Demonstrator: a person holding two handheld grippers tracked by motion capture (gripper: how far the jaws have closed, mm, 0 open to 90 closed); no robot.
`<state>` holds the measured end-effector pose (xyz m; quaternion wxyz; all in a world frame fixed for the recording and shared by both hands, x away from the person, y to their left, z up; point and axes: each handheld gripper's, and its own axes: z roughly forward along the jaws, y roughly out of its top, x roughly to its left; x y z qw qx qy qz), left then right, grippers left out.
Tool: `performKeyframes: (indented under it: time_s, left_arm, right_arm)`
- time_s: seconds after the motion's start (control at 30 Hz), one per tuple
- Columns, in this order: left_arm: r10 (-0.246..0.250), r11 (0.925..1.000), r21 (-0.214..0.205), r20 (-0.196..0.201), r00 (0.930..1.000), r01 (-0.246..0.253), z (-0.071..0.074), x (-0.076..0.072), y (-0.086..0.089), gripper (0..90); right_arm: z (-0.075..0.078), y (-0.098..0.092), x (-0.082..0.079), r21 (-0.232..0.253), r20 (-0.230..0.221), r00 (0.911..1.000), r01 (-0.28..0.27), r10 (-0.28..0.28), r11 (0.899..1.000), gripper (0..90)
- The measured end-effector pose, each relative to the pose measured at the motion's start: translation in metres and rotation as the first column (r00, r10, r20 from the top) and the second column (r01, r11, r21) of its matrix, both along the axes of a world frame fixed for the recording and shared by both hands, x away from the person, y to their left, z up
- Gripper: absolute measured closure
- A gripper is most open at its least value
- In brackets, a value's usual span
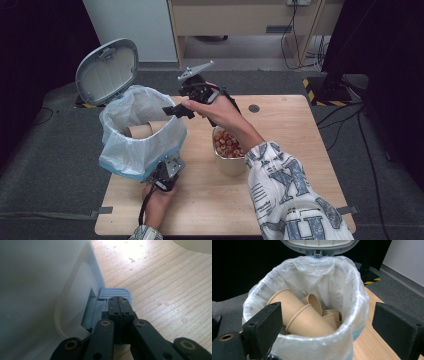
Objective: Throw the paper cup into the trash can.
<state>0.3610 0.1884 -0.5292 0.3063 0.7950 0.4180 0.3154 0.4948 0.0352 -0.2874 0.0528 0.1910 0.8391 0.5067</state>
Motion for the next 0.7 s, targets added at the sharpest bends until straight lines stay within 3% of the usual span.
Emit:
performKeyframes:
  time_s: [0.7]
  left_arm:
    - [0.002,1.0000,-0.004,0.003,1.0000,-0.002,0.000,0.000,0.000,89.3]
  right_arm:
    - [-0.006,-0.042,0.007,0.004,0.002,0.9959,0.090,-0.090,0.996,9.1]
